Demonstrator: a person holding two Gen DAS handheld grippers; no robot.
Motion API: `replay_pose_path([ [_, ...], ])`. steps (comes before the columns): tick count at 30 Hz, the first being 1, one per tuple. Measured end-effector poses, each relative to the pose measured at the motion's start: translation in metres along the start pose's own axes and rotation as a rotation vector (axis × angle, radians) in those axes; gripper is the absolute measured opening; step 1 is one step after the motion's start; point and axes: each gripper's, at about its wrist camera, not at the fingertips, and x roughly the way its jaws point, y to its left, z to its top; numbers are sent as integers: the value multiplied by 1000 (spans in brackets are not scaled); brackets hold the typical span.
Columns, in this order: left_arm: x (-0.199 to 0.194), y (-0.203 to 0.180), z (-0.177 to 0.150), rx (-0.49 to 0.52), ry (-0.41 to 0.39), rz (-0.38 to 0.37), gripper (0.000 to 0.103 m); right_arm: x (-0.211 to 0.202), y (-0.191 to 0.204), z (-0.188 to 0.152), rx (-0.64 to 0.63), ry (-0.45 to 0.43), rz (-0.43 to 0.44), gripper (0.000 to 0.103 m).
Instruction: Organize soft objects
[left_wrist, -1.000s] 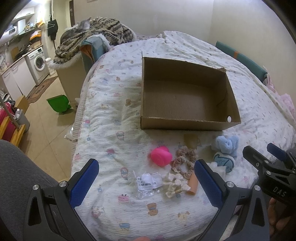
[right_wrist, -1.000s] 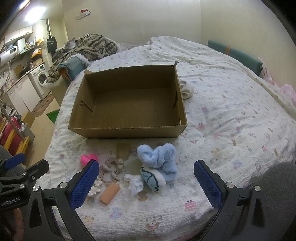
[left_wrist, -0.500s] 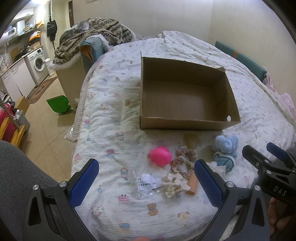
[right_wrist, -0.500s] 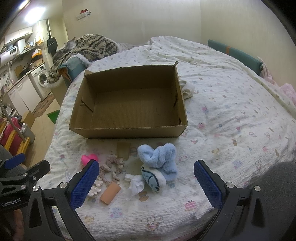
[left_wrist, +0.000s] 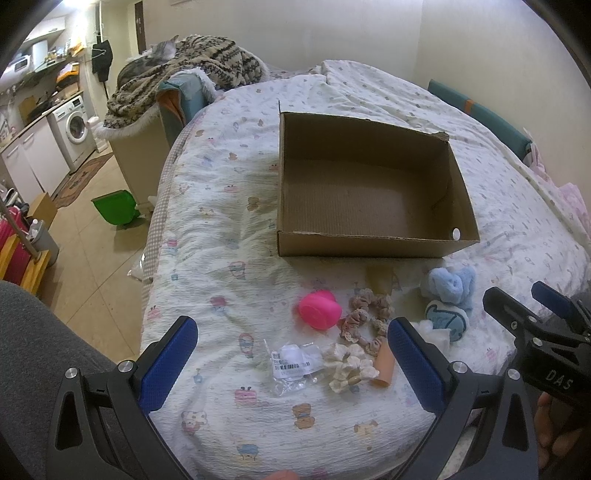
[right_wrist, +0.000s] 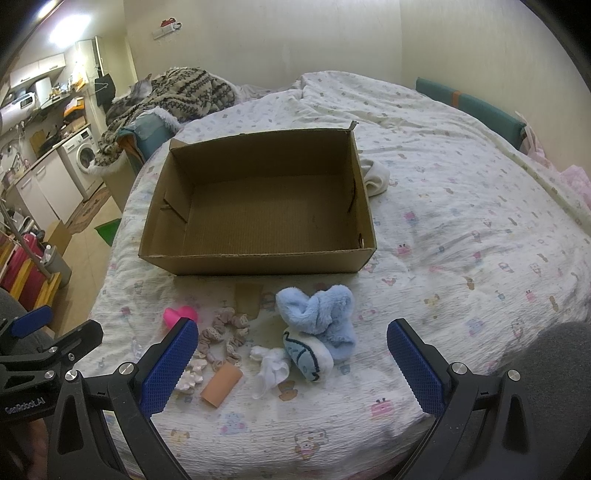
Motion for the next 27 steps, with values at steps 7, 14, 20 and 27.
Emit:
replay_pose_path([
  [7, 0, 0, 0, 1, 0, -3, 103, 0, -1, 0, 1, 0, 1, 103],
  [14, 0, -1, 1, 0, 7, -5, 103, -1, -2, 0, 9, 2, 9, 103],
  [20, 6, 1, 10, 4, 62, -14, 103, 0, -6, 14, 38, 32, 72, 103],
  [27, 14, 5, 34, 43, 78, 21, 103, 17, -21, 37, 68, 90, 115, 103],
])
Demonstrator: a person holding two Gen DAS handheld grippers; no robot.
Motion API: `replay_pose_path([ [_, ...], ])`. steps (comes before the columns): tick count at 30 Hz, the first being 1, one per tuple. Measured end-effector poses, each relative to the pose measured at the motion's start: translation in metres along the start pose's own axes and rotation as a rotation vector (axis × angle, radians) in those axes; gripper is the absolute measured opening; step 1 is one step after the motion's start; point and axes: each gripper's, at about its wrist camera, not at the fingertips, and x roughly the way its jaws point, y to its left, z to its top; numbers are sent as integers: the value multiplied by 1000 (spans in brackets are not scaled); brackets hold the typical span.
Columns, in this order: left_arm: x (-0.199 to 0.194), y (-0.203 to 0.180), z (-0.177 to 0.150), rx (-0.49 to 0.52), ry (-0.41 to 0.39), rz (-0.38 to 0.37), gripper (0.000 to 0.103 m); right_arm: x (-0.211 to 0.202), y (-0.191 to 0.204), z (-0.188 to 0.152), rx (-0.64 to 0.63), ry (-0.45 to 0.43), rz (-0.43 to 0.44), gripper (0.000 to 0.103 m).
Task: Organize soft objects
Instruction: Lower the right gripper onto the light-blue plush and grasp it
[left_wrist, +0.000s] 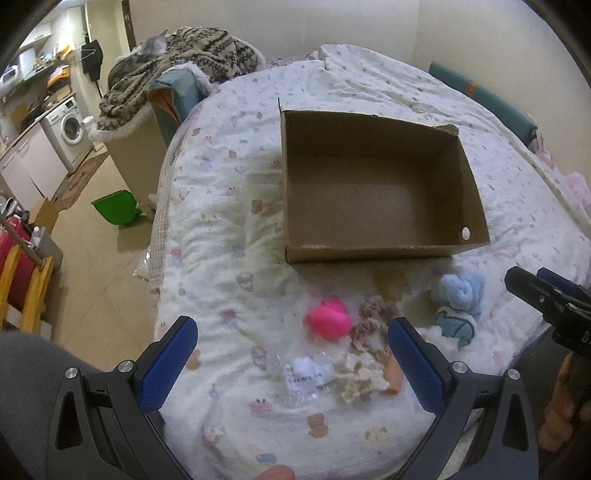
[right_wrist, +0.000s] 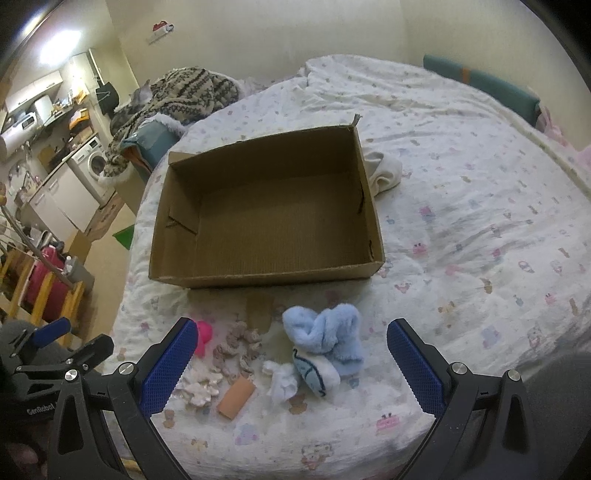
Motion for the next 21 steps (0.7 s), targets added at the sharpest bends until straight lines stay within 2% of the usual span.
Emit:
replay_pose_path([
  [6, 27, 11, 18, 2, 71, 31, 103, 25, -17, 15, -1, 81, 10, 103],
  [13, 58, 23, 11, -58, 162, 15, 103, 60, -37, 24, 50, 208, 23, 103],
  [21, 70, 29, 9, -92, 196, 16, 103, 106, -57, 15, 196, 380, 104, 103],
])
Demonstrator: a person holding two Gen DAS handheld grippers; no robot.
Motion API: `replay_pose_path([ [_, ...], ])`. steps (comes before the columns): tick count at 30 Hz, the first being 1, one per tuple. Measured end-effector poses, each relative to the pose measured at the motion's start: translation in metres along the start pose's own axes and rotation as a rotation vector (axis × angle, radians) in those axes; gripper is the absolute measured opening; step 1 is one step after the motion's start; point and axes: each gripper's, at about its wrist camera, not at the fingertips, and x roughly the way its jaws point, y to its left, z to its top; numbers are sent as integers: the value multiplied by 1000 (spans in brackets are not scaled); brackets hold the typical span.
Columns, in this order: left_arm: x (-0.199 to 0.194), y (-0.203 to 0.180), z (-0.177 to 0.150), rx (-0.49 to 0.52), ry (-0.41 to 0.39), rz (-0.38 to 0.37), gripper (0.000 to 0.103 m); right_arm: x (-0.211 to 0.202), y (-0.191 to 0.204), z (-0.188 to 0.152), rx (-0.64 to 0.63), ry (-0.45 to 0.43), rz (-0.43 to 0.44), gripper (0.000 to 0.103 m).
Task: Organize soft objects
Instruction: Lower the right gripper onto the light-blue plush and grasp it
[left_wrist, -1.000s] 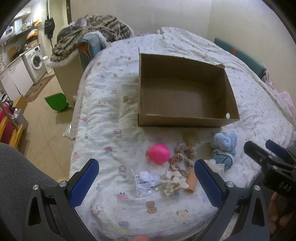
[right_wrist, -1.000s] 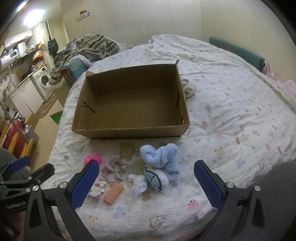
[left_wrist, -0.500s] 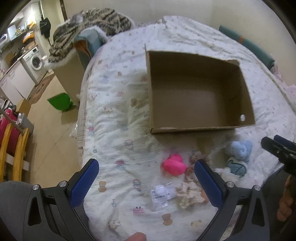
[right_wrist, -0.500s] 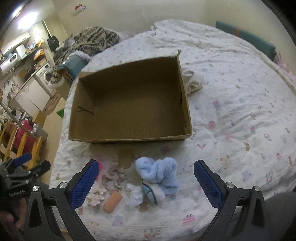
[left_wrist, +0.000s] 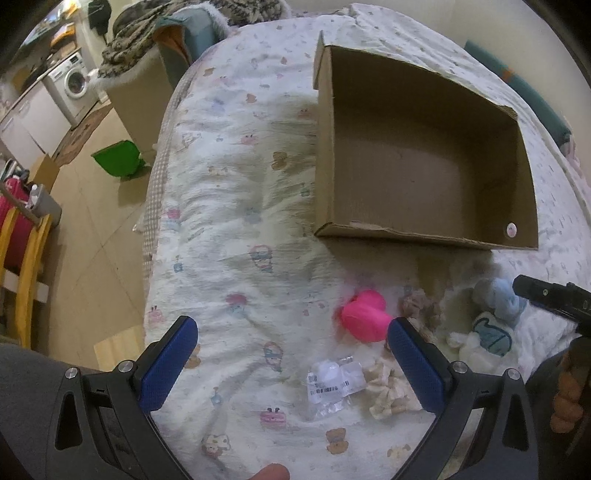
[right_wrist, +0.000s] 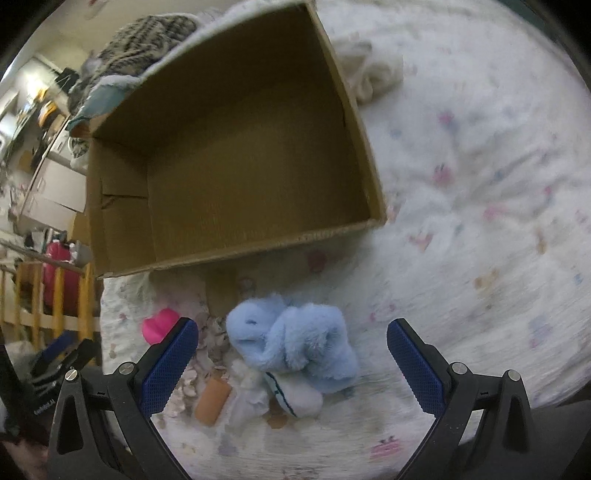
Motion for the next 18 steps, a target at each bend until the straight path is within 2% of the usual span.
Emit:
replay_pose_path([
  [4, 4, 3, 1, -14, 17, 0, 103, 7, -11, 1, 61, 26, 49, 103],
  [6, 6, 5, 1, -25, 21, -4, 103, 12, -15, 0, 77, 43, 46, 103],
  [9, 8, 7, 2, -42, 30, -8, 103, 21, -15, -4, 62, 87, 17, 103],
  [13, 11, 5, 3, -41, 42, -17, 103, 36, -5, -12, 3, 129, -85, 102],
  [14, 11, 4, 3, -36, 41, -16, 103, 39, -4, -13, -10, 141, -96, 96],
  [15, 11, 4, 2, -32, 39, -15, 103, 45, -4, -14, -20, 154, -101, 85],
  [18, 11, 5, 2, -36, 40, -17, 103, 53, -3, -16, -34, 161, -102, 75],
])
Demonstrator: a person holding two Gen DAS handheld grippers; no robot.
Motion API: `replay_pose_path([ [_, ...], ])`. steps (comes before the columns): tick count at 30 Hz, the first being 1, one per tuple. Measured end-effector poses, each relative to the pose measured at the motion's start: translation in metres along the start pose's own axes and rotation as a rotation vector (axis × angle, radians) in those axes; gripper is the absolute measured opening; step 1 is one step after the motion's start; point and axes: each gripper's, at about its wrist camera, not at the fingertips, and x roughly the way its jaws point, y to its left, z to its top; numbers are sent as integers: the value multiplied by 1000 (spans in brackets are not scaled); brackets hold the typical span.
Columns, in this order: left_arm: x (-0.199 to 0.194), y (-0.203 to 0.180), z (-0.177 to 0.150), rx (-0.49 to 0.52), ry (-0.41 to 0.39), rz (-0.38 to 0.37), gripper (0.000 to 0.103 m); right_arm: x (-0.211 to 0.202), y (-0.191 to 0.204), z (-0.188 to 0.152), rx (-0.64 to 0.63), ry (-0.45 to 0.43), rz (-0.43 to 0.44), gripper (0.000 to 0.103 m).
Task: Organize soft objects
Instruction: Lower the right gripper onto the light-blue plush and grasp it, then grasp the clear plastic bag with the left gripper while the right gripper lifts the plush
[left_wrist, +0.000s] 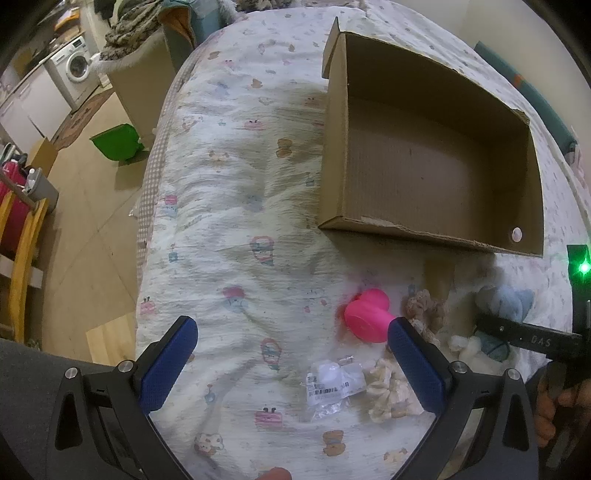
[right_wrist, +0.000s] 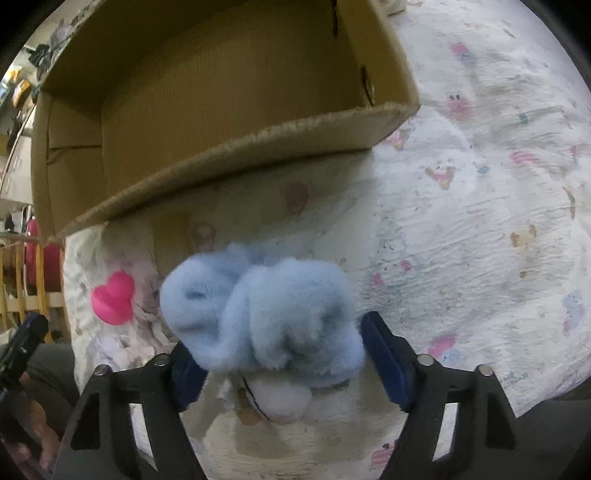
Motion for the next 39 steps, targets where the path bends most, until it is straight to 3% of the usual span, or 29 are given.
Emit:
replay_pose_path([
  [4, 4, 4, 0, -18, 20, -9, 103, -4, -2, -3, -21, -3, 29, 46],
  [7, 8, 6, 0, -23, 39, -16, 103, -19, 6, -4, -46, -54, 26, 36],
  [12, 26, 7, -6, -22, 123, -24, 89, -54, 15, -8, -71, -196, 70, 36],
  [16, 45, 5, -11, -25, 210, -36, 84, -61, 15, -9, -71, -219, 97, 36],
  [19, 64, 5, -16, -58, 288, -55, 70, -62, 13, -6, -70, -217, 87, 36],
  [21, 75, 2, -20, -71, 331, -76, 52, -58, 17, -6, -65, -214, 85, 36],
  [23, 80, -4, -23, -59, 360, -92, 46, -57, 19, -6, -67, -211, 83, 36],
  [25, 81, -9, -25, -36, 358, -94, 39, -57, 17, -8, -74, -210, 85, 36],
  [27, 79, -12, -27, -23, 349, -95, 21, -59, 16, -9, -77, -212, 87, 36],
  [32, 70, -11, -30, 12, 303, -2, 21, -60, 13, -10, -77, -215, 90, 36],
  [36, 63, 4, -26, -25, 289, 59, 21, -63, 13, -12, -85, -226, 88, 36],
  [39, 47, 15, -20, -65, 207, 71, 21, -68, 12, -16, -82, -239, 94, 36],
])
